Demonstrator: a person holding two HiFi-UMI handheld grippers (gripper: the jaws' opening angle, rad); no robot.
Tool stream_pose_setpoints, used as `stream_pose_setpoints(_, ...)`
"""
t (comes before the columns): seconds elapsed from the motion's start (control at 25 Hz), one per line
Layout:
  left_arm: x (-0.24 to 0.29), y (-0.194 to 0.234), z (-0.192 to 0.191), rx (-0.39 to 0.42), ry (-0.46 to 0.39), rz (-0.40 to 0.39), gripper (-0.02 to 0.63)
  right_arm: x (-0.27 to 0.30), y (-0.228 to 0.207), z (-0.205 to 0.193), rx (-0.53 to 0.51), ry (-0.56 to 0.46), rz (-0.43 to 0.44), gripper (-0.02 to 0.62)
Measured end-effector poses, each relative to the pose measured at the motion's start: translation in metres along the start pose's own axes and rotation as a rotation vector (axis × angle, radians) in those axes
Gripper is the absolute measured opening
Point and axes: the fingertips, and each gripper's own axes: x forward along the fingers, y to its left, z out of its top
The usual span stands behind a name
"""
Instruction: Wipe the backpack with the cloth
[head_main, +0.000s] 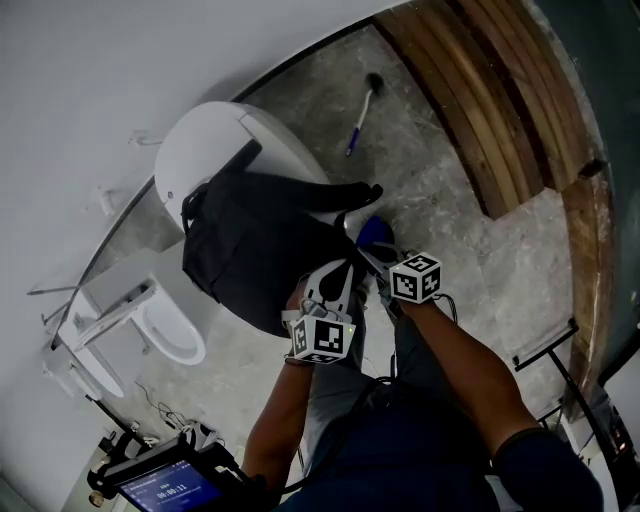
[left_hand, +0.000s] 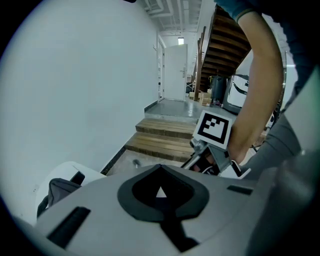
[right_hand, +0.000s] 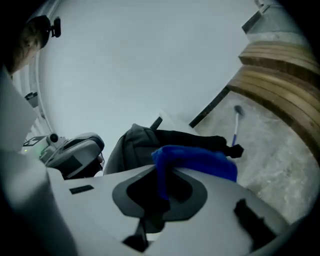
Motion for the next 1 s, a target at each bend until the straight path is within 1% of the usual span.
stream_pose_setpoints(0.04,0.001,0.003,0.000,-0.004,0.000,0.006,0.003,0.007,0.005,-0.001,-0.004,0.035,0.023,0.026)
stream_pose_setpoints(0.08,0.001,0.006,0.000,-0.010,0.002,0.011,0.003,0.011,0.008,-0.009,0.017,0.069,0.032,0.026)
stream_pose_setpoints(0.12,0.002,0.008,-0.001,-0.016,0.003,0.015,0.003,0.012,0.008,-0.020,0.054,0.080,0.028,0.026)
stream_pose_setpoints(0.2,0.002,0.012,-0.001,-0.026,0.001,0.020,0.003,0.006,0.002,-0.033,0.140,0.039,0.000,0.026)
stream_pose_setpoints(0.24,0.002,0.015,-0.001,-0.032,-0.002,0.023,0.003,0.002,-0.003,-0.036,0.150,0.032,-0.015,0.026)
stream_pose_setpoints(0.28,0.000,0.018,-0.002,-0.042,-0.005,0.028,0.003,-0.001,-0.005,-0.038,0.115,0.051,-0.027,0.026)
stream_pose_setpoints(0.32,-0.002,0.021,-0.004,-0.056,-0.008,0.035,0.003,-0.001,-0.005,-0.038,0.037,0.091,-0.031,0.026)
stream_pose_setpoints(0.4,-0.010,0.032,-0.008,-0.094,-0.016,0.059,0.003,0.007,0.004,-0.032,-0.188,0.183,-0.003,0.026)
stream_pose_setpoints(0.44,-0.014,0.039,-0.009,-0.115,-0.023,0.075,0.003,0.014,0.011,-0.024,-0.279,0.212,0.031,0.026)
stream_pose_setpoints(0.48,-0.019,0.048,-0.009,-0.137,-0.033,0.093,0.003,0.023,0.019,-0.013,-0.326,0.224,0.076,0.026)
stream_pose_setpoints(0.52,-0.025,0.056,-0.009,-0.157,-0.043,0.111,0.003,0.034,0.027,0.001,-0.332,0.220,0.124,0.026)
stream_pose_setpoints(0.6,-0.037,0.074,-0.007,-0.190,-0.065,0.147,0.003,0.059,0.046,0.031,-0.294,0.178,0.210,0.026)
stream_pose_setpoints(0.68,-0.050,0.092,-0.008,-0.217,-0.090,0.184,0.003,0.087,0.065,0.063,-0.259,0.118,0.264,0.026)
stream_pose_setpoints(0.76,-0.065,0.108,-0.009,-0.249,-0.121,0.225,0.003,0.114,0.081,0.091,-0.212,0.061,0.295,0.026)
stream_pose_setpoints(0.84,-0.081,0.123,-0.011,-0.273,-0.154,0.263,0.003,0.139,0.089,0.114,-0.184,0.026,0.296,0.026)
stream_pose_setpoints(0.92,-0.097,0.137,-0.013,-0.277,-0.181,0.299,0.003,0.161,0.094,0.133,-0.180,0.016,0.291,0.026)
stream_pose_setpoints(1.0,-0.112,0.148,-0.018,-0.294,-0.198,0.329,0.003,0.182,0.102,0.148,-0.192,0.034,0.299,0.026)
